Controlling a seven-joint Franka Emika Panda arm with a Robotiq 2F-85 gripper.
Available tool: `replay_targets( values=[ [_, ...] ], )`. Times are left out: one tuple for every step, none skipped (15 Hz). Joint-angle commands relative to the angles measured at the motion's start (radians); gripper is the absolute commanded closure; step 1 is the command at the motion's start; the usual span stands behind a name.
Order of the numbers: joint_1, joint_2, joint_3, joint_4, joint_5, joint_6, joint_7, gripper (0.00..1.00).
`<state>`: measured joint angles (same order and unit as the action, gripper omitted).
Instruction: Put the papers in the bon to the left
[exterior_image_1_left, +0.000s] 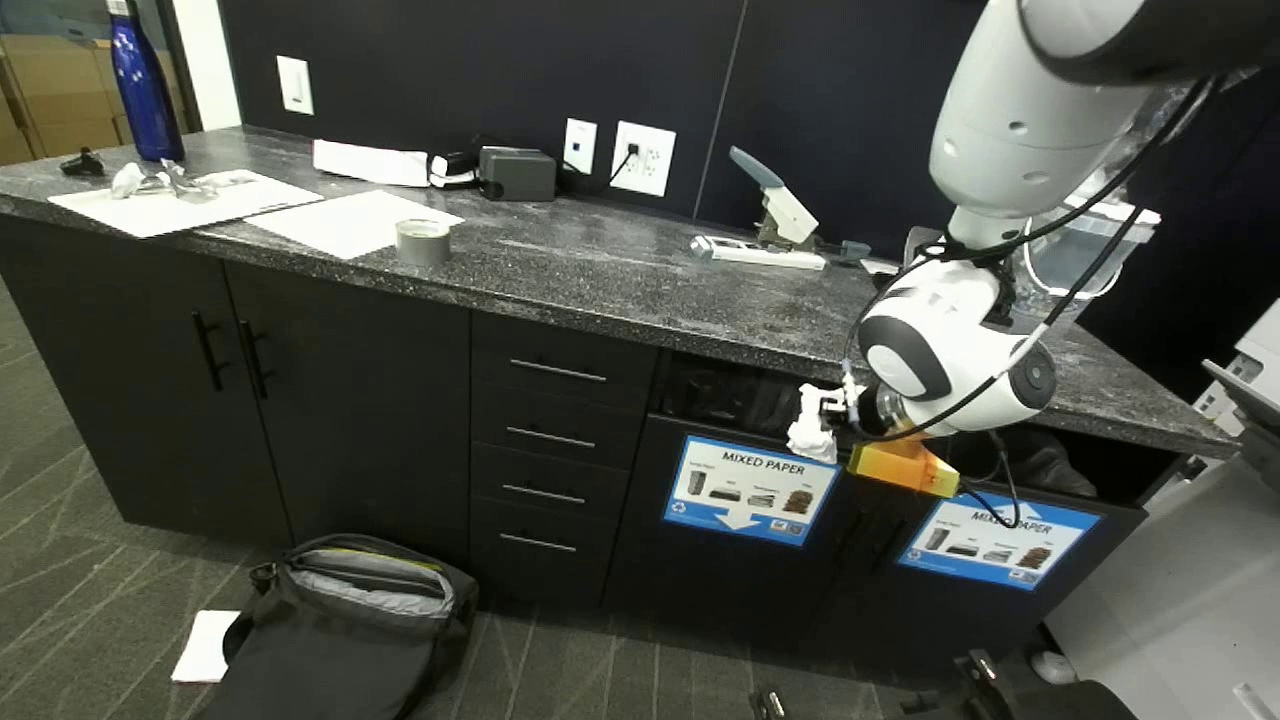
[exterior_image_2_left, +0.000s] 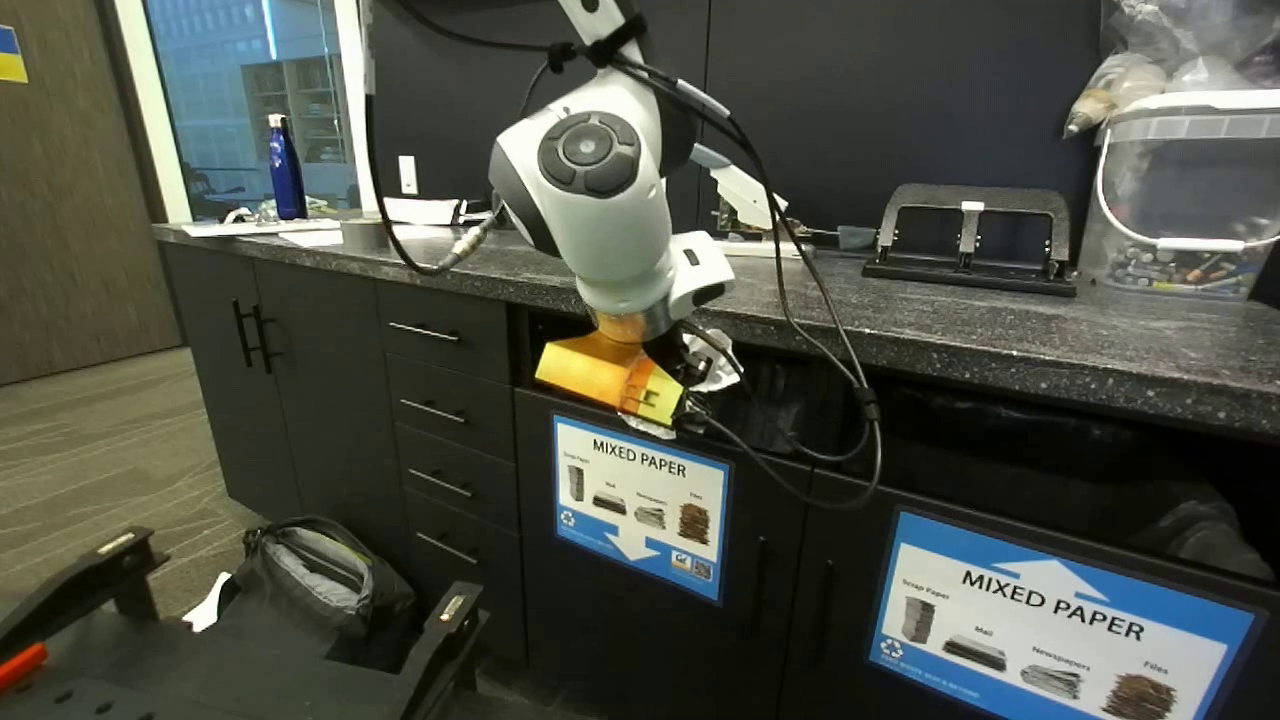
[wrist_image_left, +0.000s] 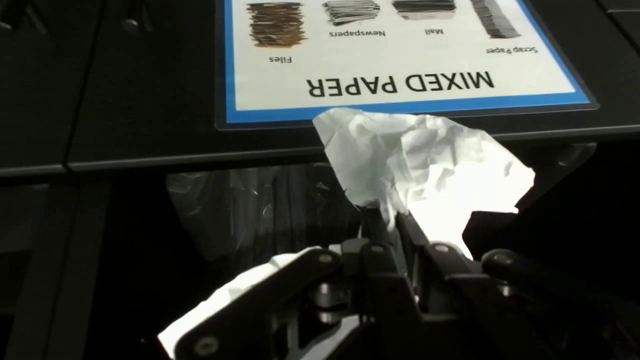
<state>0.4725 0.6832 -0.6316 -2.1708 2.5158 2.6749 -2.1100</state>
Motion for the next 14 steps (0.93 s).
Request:
replay_targets(
  values=[
    [0.071, 0.163, -0.097, 0.105, 0.0, -0.059, 0.163, 0.89],
    [0.071, 0.184, -0.106, 0.137, 0.0, -0.062, 0.207, 0.89],
    [0.07, 0.206, -0.114, 0.164, 0.0, -0.066, 0.247, 0.89],
    [0.067, 0.229, -0.119, 0.197, 0.0, -0.062, 0.284, 0.89],
    [0.064, 0.251, -0.121, 0.228, 0.0, -0.052, 0.317, 0.89],
    [0.062, 0.271, -0.122, 0.25, 0.0, -0.051, 0.339, 0.89],
    [0.059, 0.288, -0.12, 0.27, -0.001, -0.048, 0.36, 0.89],
    [0.057, 0.302, -0.115, 0.286, -0.001, -0.043, 0.379, 0.89],
    [0.056, 0.317, -0.113, 0.301, -0.001, -0.04, 0.393, 0.89],
    [0.055, 0.335, -0.111, 0.316, -0.001, -0.038, 0.405, 0.89],
    [0.053, 0.347, -0.109, 0.331, -0.001, -0.034, 0.417, 0.89],
    [0.05, 0.357, -0.107, 0.347, -0.001, -0.03, 0.43, 0.89],
    [-0.036, 0.314, -0.02, 0.382, -0.001, 0.022, 0.353, 0.88],
    [0.043, 0.378, -0.096, 0.383, -0.001, -0.014, 0.441, 0.69]
  ],
)
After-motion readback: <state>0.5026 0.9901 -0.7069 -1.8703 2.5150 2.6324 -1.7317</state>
